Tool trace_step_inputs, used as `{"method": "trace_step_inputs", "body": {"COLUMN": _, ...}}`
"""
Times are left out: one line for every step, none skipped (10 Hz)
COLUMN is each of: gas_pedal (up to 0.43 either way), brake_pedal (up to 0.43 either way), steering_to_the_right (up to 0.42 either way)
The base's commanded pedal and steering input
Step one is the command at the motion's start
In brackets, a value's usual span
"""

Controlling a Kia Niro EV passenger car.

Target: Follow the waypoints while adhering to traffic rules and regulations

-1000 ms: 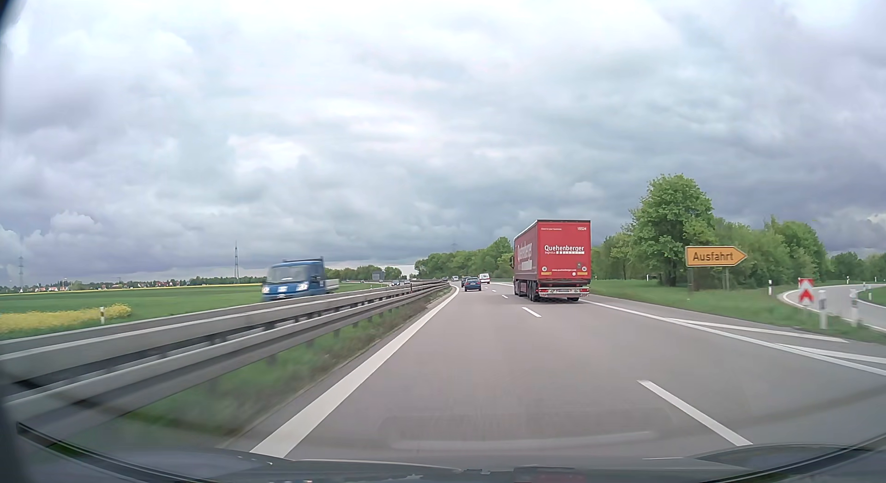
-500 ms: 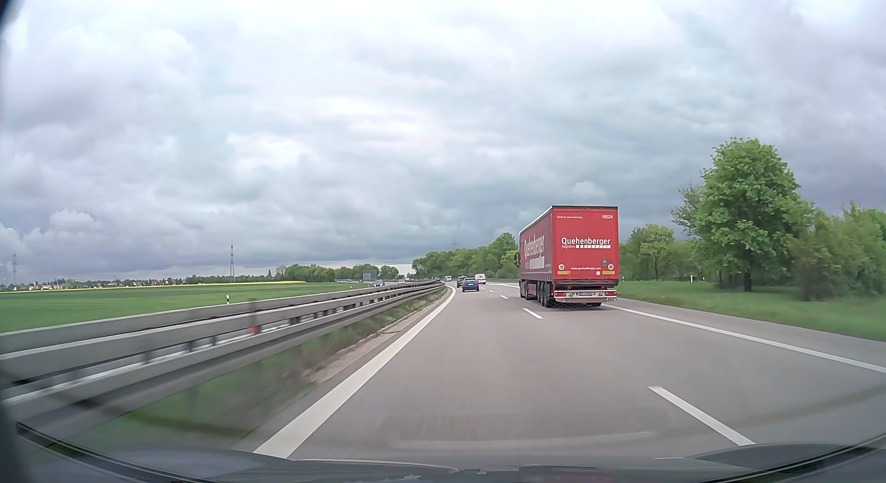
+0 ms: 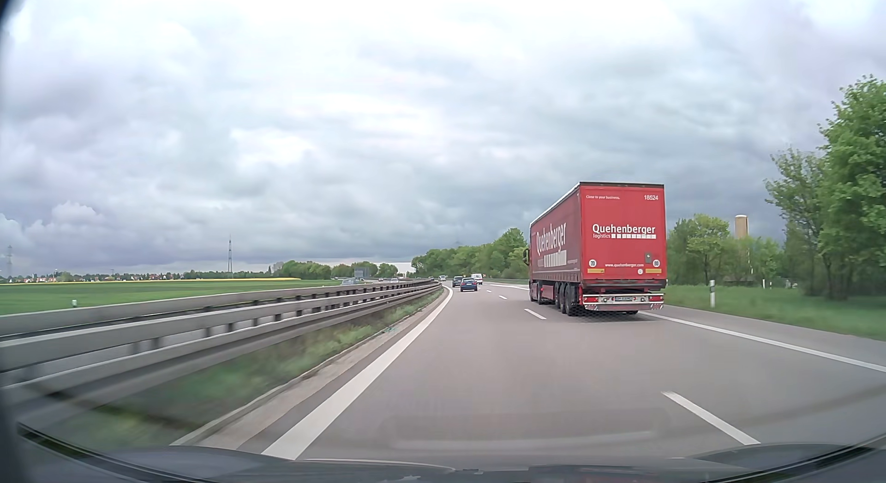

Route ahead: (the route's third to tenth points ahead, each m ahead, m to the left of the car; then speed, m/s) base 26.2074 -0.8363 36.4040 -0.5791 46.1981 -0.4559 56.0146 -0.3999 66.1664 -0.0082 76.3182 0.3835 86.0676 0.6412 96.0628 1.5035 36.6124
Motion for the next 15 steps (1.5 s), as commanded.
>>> {"method": "trace_step_inputs", "body": {"gas_pedal": 0.22, "brake_pedal": 0.012, "steering_to_the_right": -0.003}}
{"method": "trace_step_inputs", "body": {"gas_pedal": 0.22, "brake_pedal": 0.012, "steering_to_the_right": -0.003}}
{"method": "trace_step_inputs", "body": {"gas_pedal": 0.228, "brake_pedal": 0.012, "steering_to_the_right": -0.004}}
{"method": "trace_step_inputs", "body": {"gas_pedal": 0.228, "brake_pedal": 0.012, "steering_to_the_right": -0.004}}
{"method": "trace_step_inputs", "body": {"gas_pedal": 0.24, "brake_pedal": 0.012, "steering_to_the_right": -0.004}}
{"method": "trace_step_inputs", "body": {"gas_pedal": 0.248, "brake_pedal": 0.012, "steering_to_the_right": -0.004}}
{"method": "trace_step_inputs", "body": {"gas_pedal": 0.268, "brake_pedal": 0.012, "steering_to_the_right": -0.004}}
{"method": "trace_step_inputs", "body": {"gas_pedal": 0.268, "brake_pedal": 0.012, "steering_to_the_right": -0.004}}
{"method": "trace_step_inputs", "body": {"gas_pedal": 0.28, "brake_pedal": 0.012, "steering_to_the_right": -0.005}}
{"method": "trace_step_inputs", "body": {"gas_pedal": 0.287, "brake_pedal": 0.012, "steering_to_the_right": -0.005}}
{"method": "trace_step_inputs", "body": {"gas_pedal": 0.287, "brake_pedal": 0.012, "steering_to_the_right": -0.006}}
{"method": "trace_step_inputs", "body": {"gas_pedal": 0.299, "brake_pedal": 0.012, "steering_to_the_right": -0.006}}
{"method": "trace_step_inputs", "body": {"gas_pedal": 0.311, "brake_pedal": 0.012, "steering_to_the_right": -0.008}}
{"method": "trace_step_inputs", "body": {"gas_pedal": 0.311, "brake_pedal": 0.012, "steering_to_the_right": -0.009}}
{"method": "trace_step_inputs", "body": {"gas_pedal": 0.319, "brake_pedal": 0.012, "steering_to_the_right": -0.01}}
